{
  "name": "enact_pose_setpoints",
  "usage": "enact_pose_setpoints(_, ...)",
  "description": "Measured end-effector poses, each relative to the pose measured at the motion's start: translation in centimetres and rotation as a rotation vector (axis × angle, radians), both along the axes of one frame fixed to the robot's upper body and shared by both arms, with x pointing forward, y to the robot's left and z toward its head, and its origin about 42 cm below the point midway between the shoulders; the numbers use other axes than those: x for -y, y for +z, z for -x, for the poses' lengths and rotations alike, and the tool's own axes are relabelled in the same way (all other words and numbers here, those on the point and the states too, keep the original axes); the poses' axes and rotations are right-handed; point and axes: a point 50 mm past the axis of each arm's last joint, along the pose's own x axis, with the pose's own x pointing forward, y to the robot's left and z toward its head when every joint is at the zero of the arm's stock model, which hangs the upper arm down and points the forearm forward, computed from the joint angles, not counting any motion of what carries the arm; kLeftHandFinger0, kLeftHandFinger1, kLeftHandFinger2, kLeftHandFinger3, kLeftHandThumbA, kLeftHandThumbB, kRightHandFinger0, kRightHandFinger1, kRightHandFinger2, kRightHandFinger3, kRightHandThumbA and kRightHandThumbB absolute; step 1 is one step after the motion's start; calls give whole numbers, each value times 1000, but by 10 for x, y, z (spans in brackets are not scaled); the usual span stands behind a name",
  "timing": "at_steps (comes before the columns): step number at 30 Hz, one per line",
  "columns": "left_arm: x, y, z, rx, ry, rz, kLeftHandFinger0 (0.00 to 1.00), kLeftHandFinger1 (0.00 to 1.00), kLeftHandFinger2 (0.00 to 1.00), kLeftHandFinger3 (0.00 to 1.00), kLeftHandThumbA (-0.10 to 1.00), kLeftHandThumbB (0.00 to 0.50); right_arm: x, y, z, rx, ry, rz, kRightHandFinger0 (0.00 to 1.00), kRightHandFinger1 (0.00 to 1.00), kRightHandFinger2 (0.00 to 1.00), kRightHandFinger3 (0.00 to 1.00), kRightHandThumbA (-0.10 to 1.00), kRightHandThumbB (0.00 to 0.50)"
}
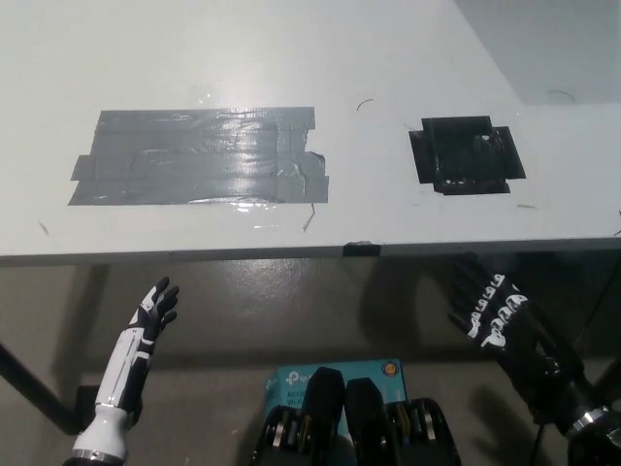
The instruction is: A grey duster is kept infront of the robot in the middle of the table and the robot extends its right arm to grab the duster, picks it up and hands it to a person
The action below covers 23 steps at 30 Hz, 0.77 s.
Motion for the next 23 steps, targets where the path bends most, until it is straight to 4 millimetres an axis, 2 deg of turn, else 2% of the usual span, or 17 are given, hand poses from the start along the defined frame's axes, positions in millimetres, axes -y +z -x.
enact_pose_setpoints(3,0,-3,4,-10,2,2,1000,1000,1000,1000,1000,329,3,-6,0,14,-37,62,1000,1000,1000,1000,933,334)
enact_pose_setpoints(8,-1,-6,7,-19,5,2,1000,1000,1000,1000,1000,322,5,-11,0,53,-83,144,1000,1000,1000,1000,938,354)
enact_pose_setpoints(17,-1,-9,13,-29,8,3,1000,1000,1000,1000,1000,334,4,-6,-1,186,-143,282,1000,1000,1000,1000,943,382)
enact_pose_setpoints(23,-1,-18,26,-54,15,8,1000,1000,1000,1000,1000,340,2,-8,5,248,-157,354,1000,1000,1000,1000,941,387)
